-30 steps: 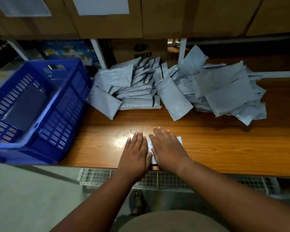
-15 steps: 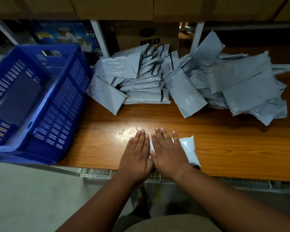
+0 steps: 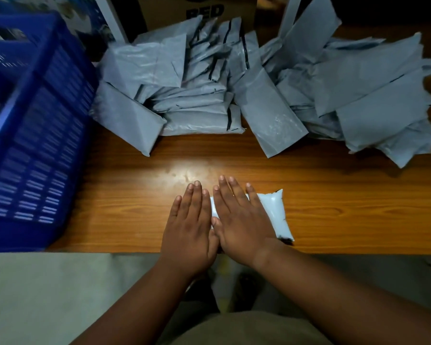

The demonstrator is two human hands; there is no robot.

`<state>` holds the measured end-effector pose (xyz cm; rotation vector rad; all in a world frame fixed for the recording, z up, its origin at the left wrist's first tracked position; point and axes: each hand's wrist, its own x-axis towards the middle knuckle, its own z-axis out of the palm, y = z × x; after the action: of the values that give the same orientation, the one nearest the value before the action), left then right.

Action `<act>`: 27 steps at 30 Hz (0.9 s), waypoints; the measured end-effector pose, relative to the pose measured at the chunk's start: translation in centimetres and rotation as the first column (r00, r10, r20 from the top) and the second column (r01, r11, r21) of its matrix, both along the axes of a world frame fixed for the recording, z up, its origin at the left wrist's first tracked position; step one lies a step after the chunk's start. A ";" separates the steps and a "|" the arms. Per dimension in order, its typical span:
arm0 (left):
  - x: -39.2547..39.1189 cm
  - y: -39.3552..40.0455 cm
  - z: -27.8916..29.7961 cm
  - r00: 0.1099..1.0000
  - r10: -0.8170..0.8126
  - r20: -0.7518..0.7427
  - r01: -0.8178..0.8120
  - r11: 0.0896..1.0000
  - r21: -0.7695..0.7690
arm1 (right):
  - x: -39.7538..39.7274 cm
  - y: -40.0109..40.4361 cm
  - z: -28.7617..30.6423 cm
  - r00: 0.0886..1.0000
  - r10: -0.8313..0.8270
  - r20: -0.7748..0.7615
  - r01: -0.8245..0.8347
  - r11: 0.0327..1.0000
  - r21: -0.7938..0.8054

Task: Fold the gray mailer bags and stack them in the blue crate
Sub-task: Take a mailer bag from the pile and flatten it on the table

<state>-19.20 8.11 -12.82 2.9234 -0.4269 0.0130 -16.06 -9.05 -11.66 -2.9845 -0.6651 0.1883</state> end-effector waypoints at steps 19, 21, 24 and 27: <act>0.6 -5.1 3.3 0.994 -0.068 -0.083 0.068 0.998 -0.005 | -1.0 -5.0 1.8 0.999 0.026 0.046 -0.024 0.999 -0.037; 0.7 -6.2 2.6 0.993 -0.072 -0.091 0.069 0.997 -0.030 | -0.9 -5.9 1.6 1.000 0.007 0.019 -0.006 0.999 -0.041; 0.7 -6.2 1.4 0.995 -0.069 -0.076 0.068 0.998 -0.011 | -0.9 -6.1 1.0 1.000 -0.017 0.026 0.017 1.000 -0.016; 0.6 -5.9 0.9 0.997 -0.066 -0.047 0.067 0.997 0.025 | -1.1 -6.1 0.4 0.998 -0.030 0.064 0.029 0.999 0.020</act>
<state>-18.64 2.24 -11.89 2.9270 -0.5202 -0.0698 -17.15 -15.14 -11.28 -2.9907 -0.6254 0.0842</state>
